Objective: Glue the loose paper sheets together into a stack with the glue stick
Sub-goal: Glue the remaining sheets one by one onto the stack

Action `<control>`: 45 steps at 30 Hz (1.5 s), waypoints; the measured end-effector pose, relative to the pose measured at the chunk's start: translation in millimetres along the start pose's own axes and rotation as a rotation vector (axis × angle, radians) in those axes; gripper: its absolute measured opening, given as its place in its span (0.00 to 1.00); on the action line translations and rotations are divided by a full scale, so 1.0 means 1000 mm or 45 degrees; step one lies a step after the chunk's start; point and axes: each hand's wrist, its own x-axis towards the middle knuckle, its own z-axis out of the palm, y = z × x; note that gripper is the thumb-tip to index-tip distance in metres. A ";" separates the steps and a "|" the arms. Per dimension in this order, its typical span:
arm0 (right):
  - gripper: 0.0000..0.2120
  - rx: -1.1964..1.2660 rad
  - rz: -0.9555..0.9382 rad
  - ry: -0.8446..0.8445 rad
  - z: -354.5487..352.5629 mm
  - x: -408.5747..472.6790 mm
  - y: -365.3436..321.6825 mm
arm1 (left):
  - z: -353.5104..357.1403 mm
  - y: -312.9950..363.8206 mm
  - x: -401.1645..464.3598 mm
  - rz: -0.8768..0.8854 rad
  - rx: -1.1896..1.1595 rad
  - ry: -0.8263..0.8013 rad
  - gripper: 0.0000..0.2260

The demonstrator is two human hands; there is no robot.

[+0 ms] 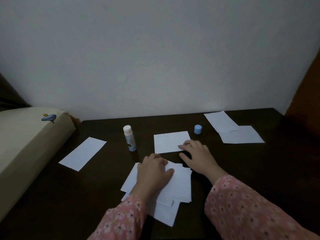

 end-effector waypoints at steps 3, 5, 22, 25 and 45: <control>0.17 -0.010 0.101 0.250 -0.010 -0.005 0.020 | -0.007 0.010 0.011 -0.036 0.052 -0.073 0.20; 0.20 -0.070 0.321 0.310 -0.019 -0.006 0.038 | -0.008 0.015 0.018 -0.057 0.095 -0.090 0.20; 0.31 -0.194 1.014 0.100 -0.034 -0.029 0.071 | 0.009 0.006 0.013 -0.018 -0.001 0.089 0.20; 0.25 -0.257 0.975 0.142 -0.035 -0.035 0.061 | 0.012 0.005 0.012 -0.013 -0.033 0.117 0.20; 0.16 -0.194 -0.067 0.419 -0.020 -0.035 -0.024 | -0.054 0.031 0.029 -0.306 -1.140 -0.064 0.15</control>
